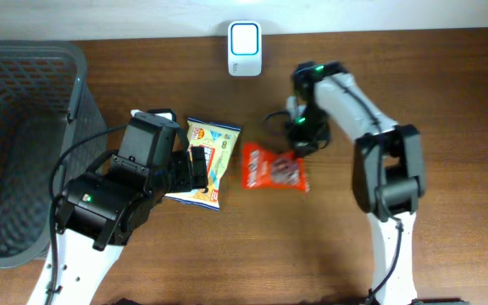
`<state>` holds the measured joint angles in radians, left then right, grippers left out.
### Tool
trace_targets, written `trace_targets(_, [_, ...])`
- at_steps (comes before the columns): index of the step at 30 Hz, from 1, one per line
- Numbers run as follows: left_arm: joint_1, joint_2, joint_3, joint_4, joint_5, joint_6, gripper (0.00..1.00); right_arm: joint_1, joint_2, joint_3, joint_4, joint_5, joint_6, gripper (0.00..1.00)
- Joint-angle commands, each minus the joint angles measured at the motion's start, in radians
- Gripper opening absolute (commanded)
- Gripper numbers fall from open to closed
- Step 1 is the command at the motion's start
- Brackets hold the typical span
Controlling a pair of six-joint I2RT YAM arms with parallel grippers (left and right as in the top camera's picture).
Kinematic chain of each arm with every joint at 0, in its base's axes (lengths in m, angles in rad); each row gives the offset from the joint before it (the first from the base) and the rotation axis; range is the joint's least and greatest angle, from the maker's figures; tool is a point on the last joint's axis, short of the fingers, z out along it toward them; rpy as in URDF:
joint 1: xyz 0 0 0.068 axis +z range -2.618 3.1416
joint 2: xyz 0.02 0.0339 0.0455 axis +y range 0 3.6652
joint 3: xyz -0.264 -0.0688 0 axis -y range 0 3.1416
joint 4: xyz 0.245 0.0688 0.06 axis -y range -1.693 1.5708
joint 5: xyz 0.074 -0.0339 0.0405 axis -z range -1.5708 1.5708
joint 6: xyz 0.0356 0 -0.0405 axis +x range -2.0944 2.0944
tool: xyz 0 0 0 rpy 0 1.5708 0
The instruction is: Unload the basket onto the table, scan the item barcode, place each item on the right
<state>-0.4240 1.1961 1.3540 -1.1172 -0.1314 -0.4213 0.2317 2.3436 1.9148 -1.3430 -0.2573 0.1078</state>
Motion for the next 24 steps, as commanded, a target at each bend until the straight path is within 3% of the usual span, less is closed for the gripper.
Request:
trace_targets(1, [0.002,-0.004,0.002,0.0,-0.005,-0.012,0.99,-0.189,-0.017,0.043,-0.058,0.063,0.066,0.04])
trace_targets(2, [0.002,-0.004,0.002,0.0,-0.004,-0.012,0.99,-0.234,-0.017,0.043,-0.118,0.02,0.05,0.04])
trace_targets(4, [0.002,-0.004,0.002,0.0,-0.005,-0.012,0.99,-0.289,-0.043,0.043,-0.208,-0.005,-0.047,0.21])
trace_targets(6, [0.002,-0.004,0.002,0.0,-0.005,-0.012,0.99,-0.294,-0.113,0.043,-0.221,0.0,-0.048,0.5])
trace_targets(7, [0.002,-0.004,0.002,0.0,-0.004,-0.012,0.99,-0.29,-0.142,0.043,-0.222,0.0,-0.049,0.55])
trace_targets(9, [0.002,-0.004,0.002,0.0,-0.004,-0.012,0.99,-0.264,-0.219,0.043,-0.252,0.003,-0.085,0.18])
trace_targets(11, [0.002,-0.004,0.002,0.0,-0.004,-0.012,0.99,-0.23,-0.223,0.035,-0.273,0.003,-0.105,0.04])
trace_targets(15, [0.002,-0.004,0.002,0.0,-0.005,-0.012,0.99,-0.11,-0.222,-0.138,-0.06,0.108,-0.051,0.05])
trace_targets(20, [0.002,-0.004,0.002,0.0,-0.004,-0.012,0.99,-0.1,-0.209,-0.46,0.426,0.104,0.048,0.11])
trace_targets(22, [0.001,-0.004,0.002,0.0,-0.004,-0.012,0.99,-0.1,-0.211,-0.468,0.436,0.081,0.168,0.04])
trace_targets(24, [0.002,-0.004,0.002,0.0,-0.004,-0.012,0.99,-0.116,-0.211,-0.412,0.452,-0.021,0.368,0.04])
